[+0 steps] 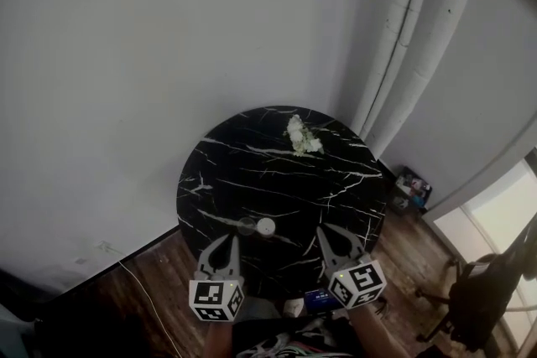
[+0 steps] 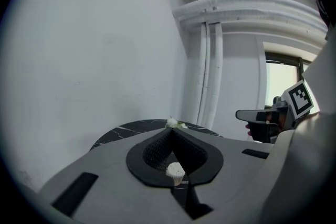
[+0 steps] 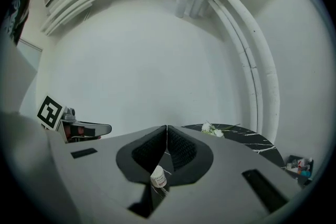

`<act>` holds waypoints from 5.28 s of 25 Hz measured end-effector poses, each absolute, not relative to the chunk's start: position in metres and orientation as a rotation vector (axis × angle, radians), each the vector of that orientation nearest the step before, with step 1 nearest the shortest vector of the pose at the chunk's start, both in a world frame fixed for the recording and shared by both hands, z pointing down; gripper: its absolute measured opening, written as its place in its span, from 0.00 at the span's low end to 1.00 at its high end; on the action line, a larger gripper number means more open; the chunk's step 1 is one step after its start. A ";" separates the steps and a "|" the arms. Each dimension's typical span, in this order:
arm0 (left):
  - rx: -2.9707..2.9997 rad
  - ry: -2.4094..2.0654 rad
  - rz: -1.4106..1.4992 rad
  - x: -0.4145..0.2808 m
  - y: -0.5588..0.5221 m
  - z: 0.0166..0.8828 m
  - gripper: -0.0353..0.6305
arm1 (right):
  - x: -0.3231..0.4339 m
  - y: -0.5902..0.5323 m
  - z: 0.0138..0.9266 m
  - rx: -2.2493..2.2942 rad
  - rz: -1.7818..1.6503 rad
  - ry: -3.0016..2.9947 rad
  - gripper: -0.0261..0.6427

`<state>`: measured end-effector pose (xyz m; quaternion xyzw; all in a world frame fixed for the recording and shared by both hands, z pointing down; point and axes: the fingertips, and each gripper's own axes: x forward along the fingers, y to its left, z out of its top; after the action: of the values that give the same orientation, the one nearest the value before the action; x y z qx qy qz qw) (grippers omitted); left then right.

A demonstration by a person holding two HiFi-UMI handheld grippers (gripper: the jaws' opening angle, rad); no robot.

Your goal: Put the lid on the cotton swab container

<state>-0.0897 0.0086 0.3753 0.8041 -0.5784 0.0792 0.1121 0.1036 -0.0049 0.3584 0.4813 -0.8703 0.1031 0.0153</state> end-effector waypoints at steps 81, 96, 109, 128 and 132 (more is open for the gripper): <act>2.239 -1.427 0.522 -0.114 -0.056 0.534 0.08 | 0.006 -0.059 0.539 0.980 0.531 -2.413 0.07; 2.235 -1.338 0.548 -0.106 -0.054 0.549 0.18 | -0.001 -0.062 0.553 0.915 0.632 -2.404 0.07; 2.122 -1.233 0.410 -0.100 -0.055 0.563 0.26 | -0.001 -0.062 0.554 0.898 0.639 -2.409 0.07; 2.124 -1.227 0.332 -0.101 -0.063 0.550 0.26 | -0.002 -0.059 0.555 0.900 0.659 -2.390 0.07; 2.157 -1.229 0.337 -0.098 -0.066 0.543 0.26 | -0.002 -0.059 0.555 0.898 0.654 -2.387 0.07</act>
<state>-0.0979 -0.0656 0.5433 0.8178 -0.4659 0.1279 0.3127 -0.0021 -0.0591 0.5550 0.3300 -0.8774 0.2404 0.2520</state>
